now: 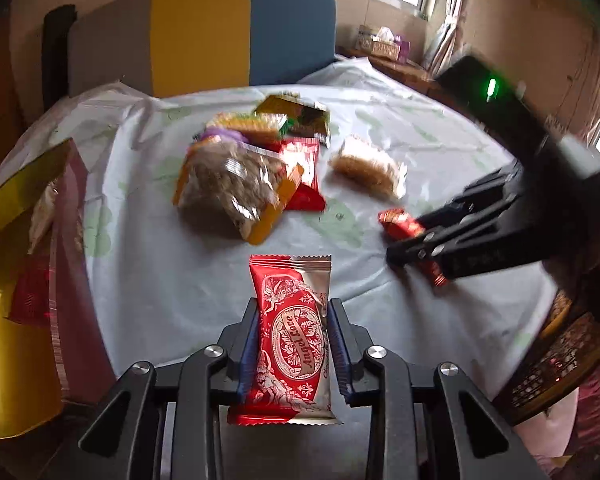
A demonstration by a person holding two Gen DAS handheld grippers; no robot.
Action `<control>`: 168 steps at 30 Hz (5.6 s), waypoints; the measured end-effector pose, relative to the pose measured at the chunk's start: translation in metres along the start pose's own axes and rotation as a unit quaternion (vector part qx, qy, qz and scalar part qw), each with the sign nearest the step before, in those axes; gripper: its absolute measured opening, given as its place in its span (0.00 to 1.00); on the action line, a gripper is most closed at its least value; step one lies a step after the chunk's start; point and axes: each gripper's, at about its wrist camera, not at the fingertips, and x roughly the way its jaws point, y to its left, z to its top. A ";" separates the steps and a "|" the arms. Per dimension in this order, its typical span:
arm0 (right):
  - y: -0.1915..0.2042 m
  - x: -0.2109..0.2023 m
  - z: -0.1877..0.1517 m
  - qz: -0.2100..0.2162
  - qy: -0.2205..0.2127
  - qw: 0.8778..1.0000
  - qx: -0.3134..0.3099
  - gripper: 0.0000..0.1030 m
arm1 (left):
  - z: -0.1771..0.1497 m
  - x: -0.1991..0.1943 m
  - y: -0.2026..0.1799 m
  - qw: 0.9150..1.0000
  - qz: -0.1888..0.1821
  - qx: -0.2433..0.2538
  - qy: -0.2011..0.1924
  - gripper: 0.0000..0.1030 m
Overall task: Organize snacks
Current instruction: 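Carry the red-and-white biscuit into the gold tin and release it while the right gripper grasps a red candy bar, then carry the red candy bar into the gold tin with the right gripper and release, then move both grippers back toward the remaining snack pile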
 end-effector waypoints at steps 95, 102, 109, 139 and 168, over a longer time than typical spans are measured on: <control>0.196 -0.077 0.081 0.126 -0.218 0.965 -0.076 0.53 | -0.039 -0.136 0.213 0.910 0.245 -0.327 -0.074 0.40; 0.160 -0.089 0.072 0.102 -0.236 0.965 -0.047 0.58 | -0.031 -0.129 0.187 0.925 0.247 -0.280 -0.070 0.40; 0.121 -0.099 0.061 0.064 -0.254 0.965 -0.029 0.65 | -0.026 -0.122 0.162 0.935 0.256 -0.235 -0.067 0.40; -0.105 -0.081 0.039 -0.105 -0.219 0.955 0.173 0.73 | 0.011 -0.089 0.091 0.966 0.227 -0.120 -0.044 0.40; -0.139 -0.086 0.029 -0.045 -0.210 0.937 0.274 0.83 | 0.070 0.005 0.022 0.993 0.077 -0.083 0.044 0.40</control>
